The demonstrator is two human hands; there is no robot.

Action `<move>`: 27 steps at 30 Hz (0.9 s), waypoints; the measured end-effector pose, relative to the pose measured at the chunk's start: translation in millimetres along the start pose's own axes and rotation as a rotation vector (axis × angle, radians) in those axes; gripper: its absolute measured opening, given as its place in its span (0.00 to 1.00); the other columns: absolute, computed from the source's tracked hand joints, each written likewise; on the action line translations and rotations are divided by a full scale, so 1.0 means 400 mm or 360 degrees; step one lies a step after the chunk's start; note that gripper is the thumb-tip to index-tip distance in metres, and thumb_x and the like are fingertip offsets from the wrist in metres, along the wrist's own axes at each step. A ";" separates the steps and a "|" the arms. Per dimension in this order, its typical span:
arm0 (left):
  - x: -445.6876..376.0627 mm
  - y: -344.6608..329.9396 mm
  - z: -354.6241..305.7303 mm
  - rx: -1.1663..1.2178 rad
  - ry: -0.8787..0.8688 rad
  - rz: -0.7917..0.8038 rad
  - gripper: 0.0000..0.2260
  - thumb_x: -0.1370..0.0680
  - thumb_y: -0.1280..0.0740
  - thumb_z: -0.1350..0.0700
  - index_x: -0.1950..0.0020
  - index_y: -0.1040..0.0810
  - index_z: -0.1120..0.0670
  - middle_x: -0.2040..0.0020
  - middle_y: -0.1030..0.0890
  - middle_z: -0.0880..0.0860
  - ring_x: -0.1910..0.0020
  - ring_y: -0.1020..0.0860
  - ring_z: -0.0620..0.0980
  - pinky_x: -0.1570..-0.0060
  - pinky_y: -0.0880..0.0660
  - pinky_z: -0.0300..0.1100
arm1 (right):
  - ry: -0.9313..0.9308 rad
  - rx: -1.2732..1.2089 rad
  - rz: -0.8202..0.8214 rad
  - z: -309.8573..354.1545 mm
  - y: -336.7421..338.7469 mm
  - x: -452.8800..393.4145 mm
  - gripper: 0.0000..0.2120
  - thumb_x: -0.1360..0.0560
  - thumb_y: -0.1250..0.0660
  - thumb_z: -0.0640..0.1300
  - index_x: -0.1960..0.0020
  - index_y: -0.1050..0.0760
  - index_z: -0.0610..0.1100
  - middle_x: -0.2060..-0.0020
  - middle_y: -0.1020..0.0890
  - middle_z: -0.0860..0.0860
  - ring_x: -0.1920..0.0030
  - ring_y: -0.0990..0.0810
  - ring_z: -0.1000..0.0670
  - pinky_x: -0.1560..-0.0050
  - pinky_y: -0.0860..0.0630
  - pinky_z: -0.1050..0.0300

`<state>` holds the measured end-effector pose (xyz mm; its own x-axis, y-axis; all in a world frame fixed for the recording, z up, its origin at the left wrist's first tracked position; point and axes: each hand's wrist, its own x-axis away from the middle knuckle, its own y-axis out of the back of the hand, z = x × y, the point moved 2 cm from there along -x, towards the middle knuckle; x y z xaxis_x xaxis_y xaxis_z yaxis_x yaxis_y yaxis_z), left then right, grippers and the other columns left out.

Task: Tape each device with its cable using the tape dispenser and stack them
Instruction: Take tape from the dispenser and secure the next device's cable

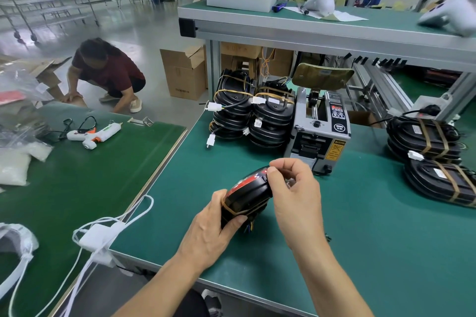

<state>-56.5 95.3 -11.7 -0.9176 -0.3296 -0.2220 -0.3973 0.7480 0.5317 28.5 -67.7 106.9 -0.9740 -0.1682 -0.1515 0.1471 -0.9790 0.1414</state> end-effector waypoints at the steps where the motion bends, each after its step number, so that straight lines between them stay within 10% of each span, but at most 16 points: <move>1: 0.000 0.000 0.000 0.0003 -0.0004 0.0000 0.28 0.22 0.41 0.23 0.31 0.33 0.40 0.45 0.17 0.42 0.48 0.19 0.47 0.46 0.21 0.50 | 0.0016 0.0023 -0.0021 -0.001 -0.001 0.000 0.07 0.21 0.32 0.47 0.51 0.21 0.60 0.50 0.17 0.56 0.52 0.20 0.55 0.48 0.24 0.57; 6: 0.000 -0.001 0.001 -0.0007 -0.0024 -0.0006 0.26 0.21 0.40 0.24 0.31 0.33 0.39 0.46 0.18 0.41 0.49 0.19 0.46 0.46 0.21 0.50 | -0.0062 -0.0149 -0.0039 -0.008 0.010 -0.016 0.07 0.18 0.34 0.45 0.47 0.19 0.56 0.55 0.15 0.62 0.57 0.19 0.63 0.57 0.27 0.72; 10: 0.000 -0.001 0.004 0.0003 -0.0024 -0.0006 0.26 0.21 0.40 0.24 0.31 0.33 0.38 0.45 0.17 0.41 0.48 0.19 0.45 0.46 0.22 0.48 | -0.0047 -0.0022 0.0068 -0.013 0.006 -0.005 0.09 0.24 0.30 0.57 0.44 0.20 0.60 0.47 0.18 0.60 0.47 0.20 0.61 0.48 0.29 0.68; 27: 0.000 -0.001 0.010 0.0071 -0.0020 -0.0013 0.26 0.22 0.38 0.24 0.32 0.32 0.37 0.44 0.17 0.38 0.45 0.18 0.42 0.44 0.22 0.41 | 0.0167 0.0309 0.0112 -0.005 0.011 0.009 0.14 0.23 0.28 0.55 0.39 0.22 0.59 0.44 0.21 0.67 0.39 0.25 0.65 0.44 0.32 0.75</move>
<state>-56.4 97.5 -15.1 -0.9142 -0.3287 -0.2369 -0.4047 0.7703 0.4929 26.1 -72.7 104.9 -0.9377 -0.2567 -0.2343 0.1685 -0.9254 0.3395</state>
